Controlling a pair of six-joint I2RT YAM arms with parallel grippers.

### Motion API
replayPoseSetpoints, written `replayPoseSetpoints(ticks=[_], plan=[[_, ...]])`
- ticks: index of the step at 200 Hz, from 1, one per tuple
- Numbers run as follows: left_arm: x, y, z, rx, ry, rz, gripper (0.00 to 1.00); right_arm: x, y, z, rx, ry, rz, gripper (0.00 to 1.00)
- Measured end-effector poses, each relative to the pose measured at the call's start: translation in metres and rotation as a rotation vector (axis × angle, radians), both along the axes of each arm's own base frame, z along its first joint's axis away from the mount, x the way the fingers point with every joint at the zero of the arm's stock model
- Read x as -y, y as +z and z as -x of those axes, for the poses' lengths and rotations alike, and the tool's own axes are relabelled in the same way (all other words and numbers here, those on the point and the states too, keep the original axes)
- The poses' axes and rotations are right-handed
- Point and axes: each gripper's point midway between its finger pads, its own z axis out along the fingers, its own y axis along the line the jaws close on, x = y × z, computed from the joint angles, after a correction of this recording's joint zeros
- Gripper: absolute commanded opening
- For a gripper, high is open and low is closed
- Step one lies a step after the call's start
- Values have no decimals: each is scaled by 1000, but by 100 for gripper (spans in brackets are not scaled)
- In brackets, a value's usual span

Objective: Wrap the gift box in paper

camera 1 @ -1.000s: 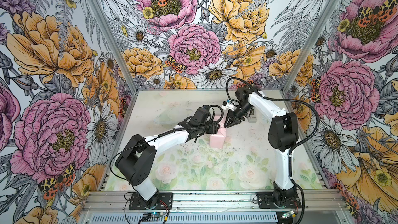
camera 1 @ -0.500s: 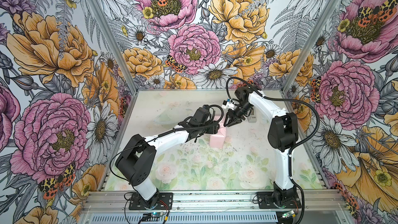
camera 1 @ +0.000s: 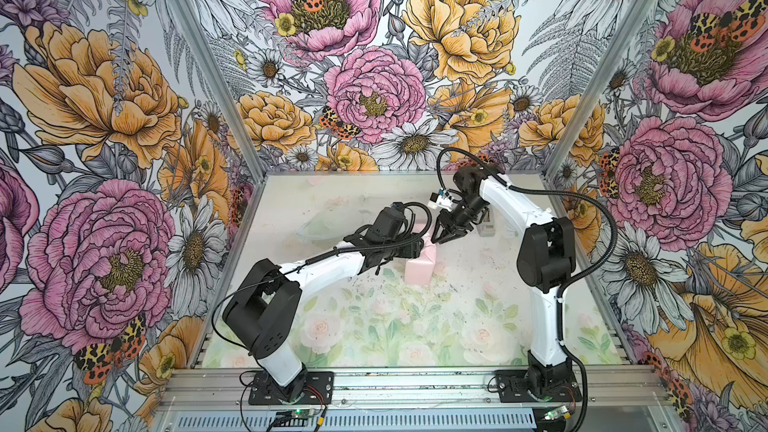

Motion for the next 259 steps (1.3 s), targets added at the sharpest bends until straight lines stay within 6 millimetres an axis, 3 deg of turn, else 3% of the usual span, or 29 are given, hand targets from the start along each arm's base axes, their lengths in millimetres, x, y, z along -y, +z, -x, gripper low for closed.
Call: replayPoseSetpoints(ticks=[130, 166, 193, 212, 233, 259], plan=[[-1, 3, 0, 4, 1, 3, 70, -2, -8, -1, -36, -21, -4, 36], [-12, 8, 2, -10, 17, -7, 68, -3, -8, -1, -43, -27, -15, 35], [-20, 30, 0, 23, 31, 25, 59, -4, -8, -1, -45, -30, -16, 35], [-21, 50, 0, 52, 22, 68, 40, -4, -8, -1, -47, -31, -19, 35], [-14, 65, 1, 74, -10, 123, 25, -4, -8, -1, -47, -31, -20, 35], [0, 71, 1, 70, -57, 183, 15, -5, -8, -1, -46, -31, -23, 35]])
